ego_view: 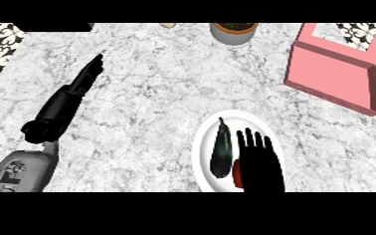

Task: Pick the bell pepper from the plate and place it in the cardboard box

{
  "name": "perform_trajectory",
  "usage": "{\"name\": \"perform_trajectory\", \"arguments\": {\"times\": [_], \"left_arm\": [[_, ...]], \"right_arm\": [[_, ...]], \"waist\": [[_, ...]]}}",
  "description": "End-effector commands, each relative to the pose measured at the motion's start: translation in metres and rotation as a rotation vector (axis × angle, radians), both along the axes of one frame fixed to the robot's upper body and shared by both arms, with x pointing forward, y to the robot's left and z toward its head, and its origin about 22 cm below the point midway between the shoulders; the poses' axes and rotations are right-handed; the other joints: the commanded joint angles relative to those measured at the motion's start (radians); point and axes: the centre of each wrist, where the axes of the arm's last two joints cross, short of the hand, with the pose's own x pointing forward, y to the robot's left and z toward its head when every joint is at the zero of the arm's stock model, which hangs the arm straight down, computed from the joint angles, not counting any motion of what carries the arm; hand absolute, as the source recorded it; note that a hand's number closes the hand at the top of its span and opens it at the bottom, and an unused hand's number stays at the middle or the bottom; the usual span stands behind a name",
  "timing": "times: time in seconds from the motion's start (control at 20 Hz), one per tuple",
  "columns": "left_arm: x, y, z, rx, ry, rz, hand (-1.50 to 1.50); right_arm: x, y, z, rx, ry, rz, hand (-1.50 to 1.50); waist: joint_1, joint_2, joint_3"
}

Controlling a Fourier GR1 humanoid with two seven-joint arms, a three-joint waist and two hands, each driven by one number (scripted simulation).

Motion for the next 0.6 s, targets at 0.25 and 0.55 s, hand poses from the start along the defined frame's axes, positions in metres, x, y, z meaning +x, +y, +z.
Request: {"name": "perform_trajectory", "arguments": {"times": [0.25, 0.55], "left_arm": [[-0.001, -0.015, 0.011, 0.014, -0.008, -0.004, 0.00], [0.003, -0.023, -0.001, 0.003, -0.013, 0.000, 0.00]], "right_arm": [[0.002, -0.012, -0.034, -0.043, -0.107, 0.122, 1.50], [0.023, 0.004, -0.011, 0.046, -0.136, 0.386, 1.50]], "waist": [[0.003, 0.000, 0.000], [0.011, 0.004, 0.001]]}}
